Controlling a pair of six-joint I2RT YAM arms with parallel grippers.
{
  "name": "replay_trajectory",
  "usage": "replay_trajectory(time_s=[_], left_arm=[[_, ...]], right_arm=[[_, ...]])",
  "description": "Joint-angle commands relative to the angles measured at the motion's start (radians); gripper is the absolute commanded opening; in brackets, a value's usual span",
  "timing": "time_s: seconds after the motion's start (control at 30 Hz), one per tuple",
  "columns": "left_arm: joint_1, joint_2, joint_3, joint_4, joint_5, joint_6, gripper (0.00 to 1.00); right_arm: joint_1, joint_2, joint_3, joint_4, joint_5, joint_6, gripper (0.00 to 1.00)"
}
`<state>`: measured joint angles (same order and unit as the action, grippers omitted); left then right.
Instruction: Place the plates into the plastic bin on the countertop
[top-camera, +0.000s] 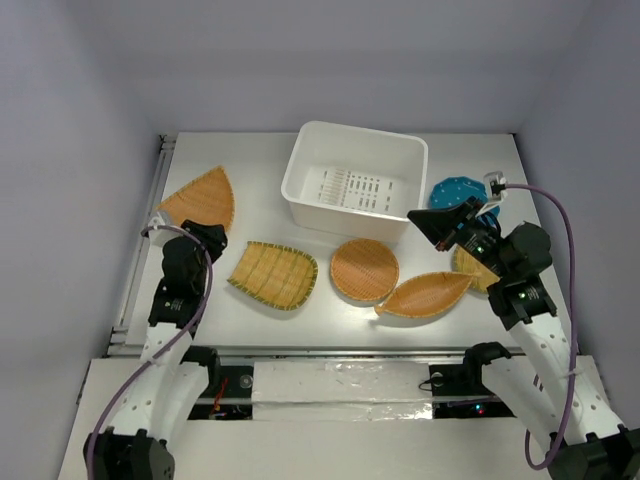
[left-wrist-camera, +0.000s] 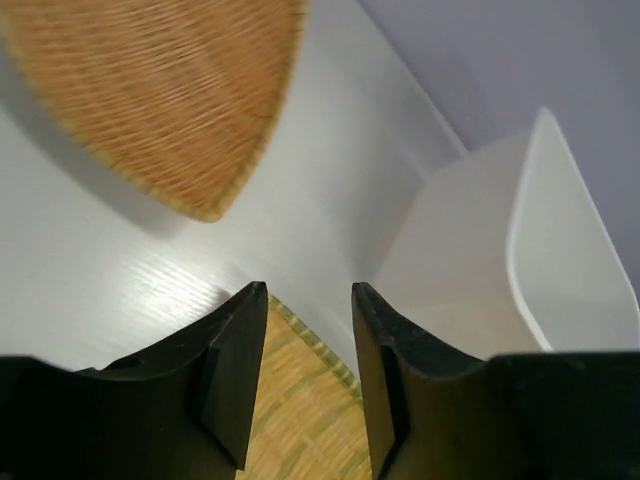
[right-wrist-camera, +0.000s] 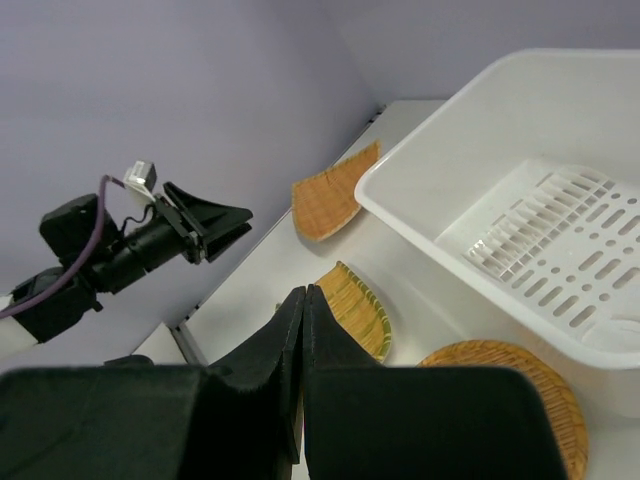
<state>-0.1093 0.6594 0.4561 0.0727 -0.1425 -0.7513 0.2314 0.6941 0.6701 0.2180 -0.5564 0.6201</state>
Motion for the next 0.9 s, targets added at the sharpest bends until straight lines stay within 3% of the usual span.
replay_trajectory(time_s=[0.0, 0.07, 0.17, 0.4, 0.67, 0.87], left_arm=[[0.083, 0.048, -0.057, 0.105, -0.034, -0.097, 0.38], [0.164, 0.095, -0.094, 0.153, 0.010, -0.126, 0.57], [0.239, 0.161, -0.128, 0.203, 0.056, -0.151, 0.68], [0.287, 0.359, -0.142, 0.387, 0.122, -0.223, 0.70], [0.287, 0.626, -0.119, 0.556, 0.221, -0.316, 0.69], [0.287, 0.744, -0.096, 0.637, 0.193, -0.335, 0.66]], right_arm=[[0.009, -0.019, -0.012, 0.043, 0.024, -0.036, 0.00], [0.009, -0.025, -0.021, 0.046, 0.027, -0.037, 0.00], [0.009, -0.025, -0.023, 0.058, 0.021, -0.031, 0.00], [0.009, -0.033, -0.032, 0.080, 0.009, -0.025, 0.25], [0.009, -0.044, -0.038, 0.086, 0.006, -0.026, 0.26], [0.009, -0.036, -0.043, 0.101, 0.000, -0.020, 0.27]])
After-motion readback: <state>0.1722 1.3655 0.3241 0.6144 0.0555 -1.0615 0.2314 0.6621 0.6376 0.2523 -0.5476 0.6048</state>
